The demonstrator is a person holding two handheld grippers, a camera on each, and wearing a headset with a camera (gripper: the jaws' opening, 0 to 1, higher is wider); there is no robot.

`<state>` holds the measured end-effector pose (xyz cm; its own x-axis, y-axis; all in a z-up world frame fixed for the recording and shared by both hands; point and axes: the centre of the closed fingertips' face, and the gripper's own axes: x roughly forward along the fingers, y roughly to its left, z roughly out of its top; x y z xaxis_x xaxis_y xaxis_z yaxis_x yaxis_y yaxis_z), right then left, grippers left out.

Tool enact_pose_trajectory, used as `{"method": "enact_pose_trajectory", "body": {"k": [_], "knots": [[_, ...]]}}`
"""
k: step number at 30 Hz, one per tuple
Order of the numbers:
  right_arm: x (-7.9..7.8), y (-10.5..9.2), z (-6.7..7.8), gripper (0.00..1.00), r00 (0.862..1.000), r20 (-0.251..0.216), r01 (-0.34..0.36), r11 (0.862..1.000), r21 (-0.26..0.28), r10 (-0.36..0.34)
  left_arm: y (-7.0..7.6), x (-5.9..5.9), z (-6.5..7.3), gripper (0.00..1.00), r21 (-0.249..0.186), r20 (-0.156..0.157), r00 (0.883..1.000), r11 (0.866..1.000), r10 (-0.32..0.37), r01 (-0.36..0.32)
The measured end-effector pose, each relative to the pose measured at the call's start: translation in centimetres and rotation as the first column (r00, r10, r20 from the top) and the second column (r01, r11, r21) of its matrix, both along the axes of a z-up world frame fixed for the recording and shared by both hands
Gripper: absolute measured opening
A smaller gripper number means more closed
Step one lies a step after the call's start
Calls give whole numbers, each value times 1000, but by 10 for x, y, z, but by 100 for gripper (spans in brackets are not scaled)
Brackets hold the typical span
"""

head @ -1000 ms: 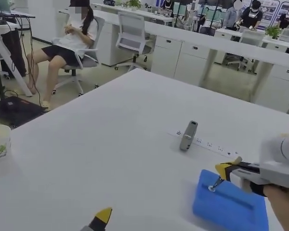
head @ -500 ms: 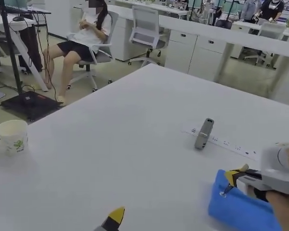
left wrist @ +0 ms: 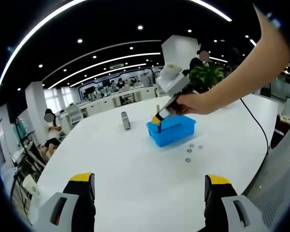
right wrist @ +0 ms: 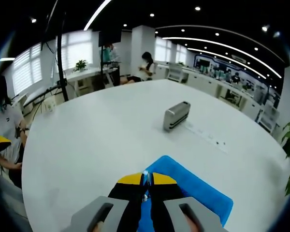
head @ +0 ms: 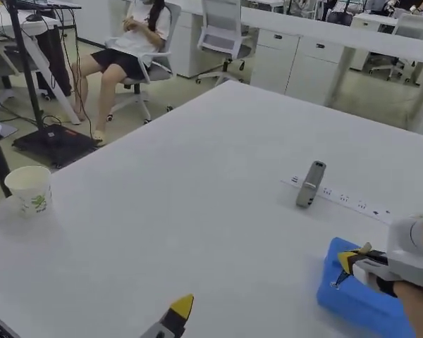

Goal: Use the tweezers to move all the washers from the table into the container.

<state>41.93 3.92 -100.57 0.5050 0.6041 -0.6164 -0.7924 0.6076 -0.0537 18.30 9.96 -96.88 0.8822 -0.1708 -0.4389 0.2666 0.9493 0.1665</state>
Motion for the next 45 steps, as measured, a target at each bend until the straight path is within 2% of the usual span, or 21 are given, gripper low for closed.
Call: {"method": "enact_pose_trajectory", "body": {"k": [7, 22, 26, 31, 34, 40, 45], "knots": [[0, 1, -4, 1, 1000, -17, 16, 1000, 16, -16, 1, 0, 0, 96, 1, -1, 1000, 1000, 5, -5], [-4, 0, -6, 2, 999, -25, 24, 1000, 13, -24, 1, 1, -3, 96, 6, -3, 1000, 1000, 6, -5], [-5, 1, 8, 2, 1000, -5, 27, 999, 35, -27, 2, 1, -3, 96, 6, -2, 1000, 1000, 8, -8], [-12, 0, 33, 2, 1000, 20, 18, 997, 76, -20, 1, 1, -1, 96, 6, 2, 1000, 1000, 4, -4], [-21, -1, 46, 2, 997, 76, -19, 998, 55, 15, 0, 0, -2, 96, 12, -3, 1000, 1000, 2, -1], [-36, -5, 69, 2, 992, 119, -43, 997, 70, 34, 0, 0, 0, 96, 13, 4, 1000, 1000, 1, -1], [-45, -9, 78, 2, 992, 124, -43, 994, 97, 31, 1, 0, 1, 95, 16, 9, 1000, 1000, 3, -3]]}}
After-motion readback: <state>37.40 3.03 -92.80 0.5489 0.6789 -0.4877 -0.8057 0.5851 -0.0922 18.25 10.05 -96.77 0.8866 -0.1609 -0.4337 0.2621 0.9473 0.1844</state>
